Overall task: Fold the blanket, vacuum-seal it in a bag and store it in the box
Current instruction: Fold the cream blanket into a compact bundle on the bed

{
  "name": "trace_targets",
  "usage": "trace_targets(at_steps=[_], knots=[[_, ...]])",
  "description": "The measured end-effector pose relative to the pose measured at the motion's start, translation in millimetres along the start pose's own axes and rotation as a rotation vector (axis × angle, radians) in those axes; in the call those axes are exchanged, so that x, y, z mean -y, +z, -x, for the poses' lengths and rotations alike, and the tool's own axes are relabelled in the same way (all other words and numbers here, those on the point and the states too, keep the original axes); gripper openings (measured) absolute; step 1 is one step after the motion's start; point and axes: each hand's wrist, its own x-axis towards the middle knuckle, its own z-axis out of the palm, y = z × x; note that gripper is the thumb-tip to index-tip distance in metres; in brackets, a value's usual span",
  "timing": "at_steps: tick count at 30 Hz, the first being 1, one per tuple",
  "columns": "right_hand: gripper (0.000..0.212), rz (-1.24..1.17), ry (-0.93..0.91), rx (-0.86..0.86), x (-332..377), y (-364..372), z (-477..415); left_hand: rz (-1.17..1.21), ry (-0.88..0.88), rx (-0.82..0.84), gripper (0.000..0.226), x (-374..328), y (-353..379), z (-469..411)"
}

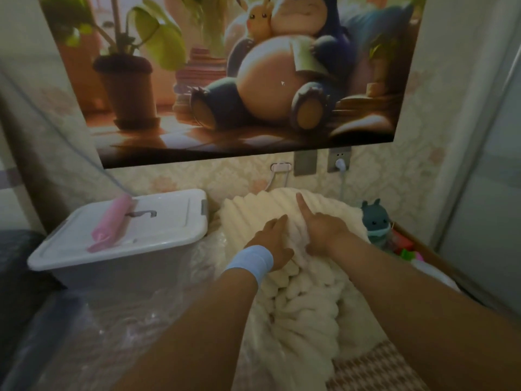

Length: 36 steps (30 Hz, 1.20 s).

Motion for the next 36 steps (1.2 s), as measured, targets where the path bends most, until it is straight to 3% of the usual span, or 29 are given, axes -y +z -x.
trace_targets(at_steps=[3, 5, 6, 8, 10, 14, 16, 18, 20, 21, 23, 25, 26, 29, 32, 34, 36], knots=[[0.064, -0.097, 0.061, 0.014, -2, 22, 19, 0.102, 0.049, -0.023, 0.080, 1, 23, 24], [0.047, -0.092, 0.025, -0.033, -5, 28, 46, 0.102, 0.080, -0.051, 0.078, -3, 27, 50], [0.037, -0.045, -0.026, -0.134, -6, 27, 62, 0.100, 0.090, -0.068, 0.076, -5, 25, 65], [0.012, 0.024, -0.143, -0.508, -10, 26, 93, 0.093, 0.112, -0.149, 0.069, -9, 19, 97], [0.025, 0.022, -0.213, -0.699, -7, 23, 136, 0.101, 0.141, -0.253, 0.057, -16, 10, 135], [0.026, 0.025, -0.332, -0.709, 12, 37, 226, 0.039, 0.124, -0.409, 0.025, -30, 2, 208], [0.022, 0.128, -0.363, -0.498, 23, 48, 264, 0.017, 0.087, -0.412, 0.027, -32, 4, 238], [0.035, 0.202, -0.377, -0.153, 33, 49, 303, 0.006, 0.089, -0.375, 0.036, -32, 10, 264], [0.045, 0.087, -0.376, 0.084, 37, 44, 324, -0.023, 0.098, -0.286, 0.051, -30, 18, 277], [0.043, -0.081, -0.361, 0.113, 39, 38, 329, -0.040, 0.090, -0.236, 0.058, -29, 21, 281], [0.033, -0.366, -0.301, -0.066, 38, 26, 328, -0.064, 0.057, -0.164, 0.069, -26, 25, 283], [0.038, -0.364, -0.158, -0.392, 31, 16, 311, -0.090, 0.018, -0.113, 0.076, -23, 30, 276], [0.047, -0.329, -0.060, -0.437, 25, 12, 300, -0.102, 0.001, -0.086, 0.079, -20, 33, 270], [0.107, -0.402, 0.200, -0.125, 2, 21, 261, -0.093, -0.066, 0.063, 0.085, -8, 49, 243], [0.148, -0.556, 0.183, 0.094, -11, 48, 236, -0.169, -0.123, 0.280, 0.076, -8, 52, 226], [0.148, -0.565, 0.140, 0.121, -12, 59, 230, -0.192, -0.170, 0.233, 0.060, -14, 41, 218], [0.124, -0.548, 0.100, -0.014, -5, 55, 233, -0.050, -0.199, -0.027, 0.047, -23, 21, 212]])
